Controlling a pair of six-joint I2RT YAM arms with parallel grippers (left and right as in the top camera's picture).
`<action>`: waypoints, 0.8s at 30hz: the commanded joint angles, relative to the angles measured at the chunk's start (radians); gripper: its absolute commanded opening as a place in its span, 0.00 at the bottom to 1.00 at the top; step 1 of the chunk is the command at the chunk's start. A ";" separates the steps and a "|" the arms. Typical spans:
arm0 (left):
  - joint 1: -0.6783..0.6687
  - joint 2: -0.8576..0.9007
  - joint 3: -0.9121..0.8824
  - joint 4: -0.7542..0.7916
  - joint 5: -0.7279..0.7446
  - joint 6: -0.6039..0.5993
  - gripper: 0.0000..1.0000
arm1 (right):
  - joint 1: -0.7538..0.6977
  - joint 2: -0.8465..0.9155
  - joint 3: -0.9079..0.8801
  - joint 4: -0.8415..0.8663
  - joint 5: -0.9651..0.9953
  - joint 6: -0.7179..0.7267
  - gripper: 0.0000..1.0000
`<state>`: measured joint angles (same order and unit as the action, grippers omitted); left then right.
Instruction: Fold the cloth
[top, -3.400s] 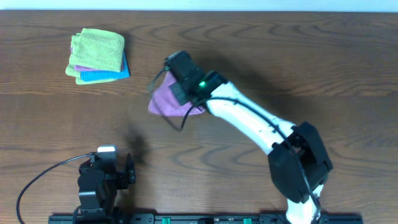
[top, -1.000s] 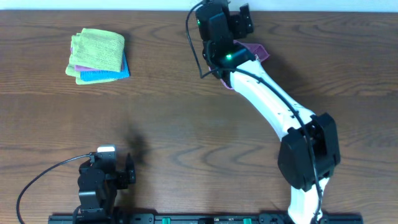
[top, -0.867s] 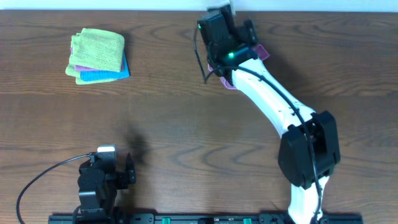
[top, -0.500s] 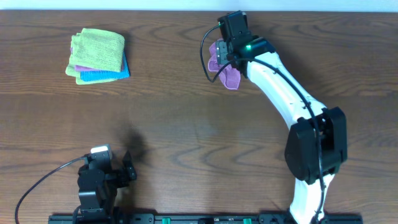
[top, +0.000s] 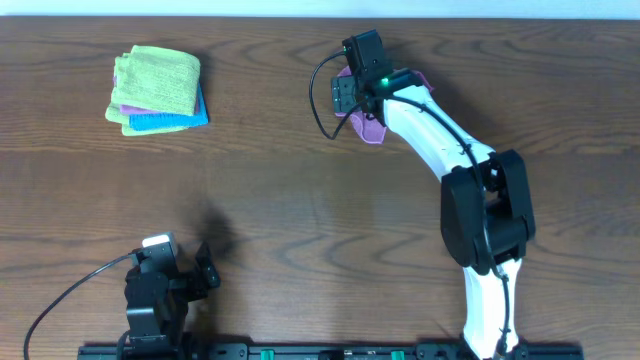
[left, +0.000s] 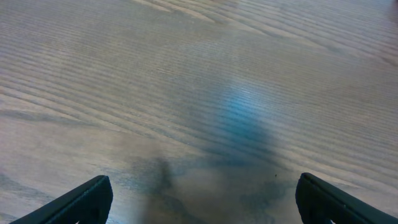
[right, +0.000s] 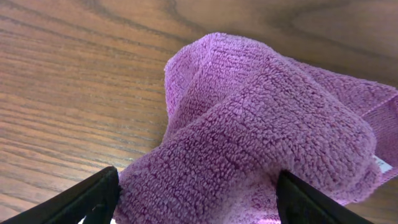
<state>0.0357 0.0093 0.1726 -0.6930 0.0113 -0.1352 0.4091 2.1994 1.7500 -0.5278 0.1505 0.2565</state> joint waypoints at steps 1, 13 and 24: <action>0.002 -0.006 -0.013 -0.006 -0.010 -0.012 0.95 | 0.006 0.016 0.002 0.013 -0.008 0.016 0.78; 0.002 -0.006 -0.013 -0.006 -0.010 -0.028 0.95 | 0.011 0.048 0.004 -0.001 -0.008 0.016 0.01; 0.002 -0.006 -0.013 -0.006 -0.010 -0.031 0.95 | 0.153 -0.192 0.004 -0.256 -0.137 -0.142 0.01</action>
<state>0.0357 0.0093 0.1726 -0.6926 0.0113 -0.1585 0.4999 2.0575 1.7504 -0.7559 0.0872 0.1791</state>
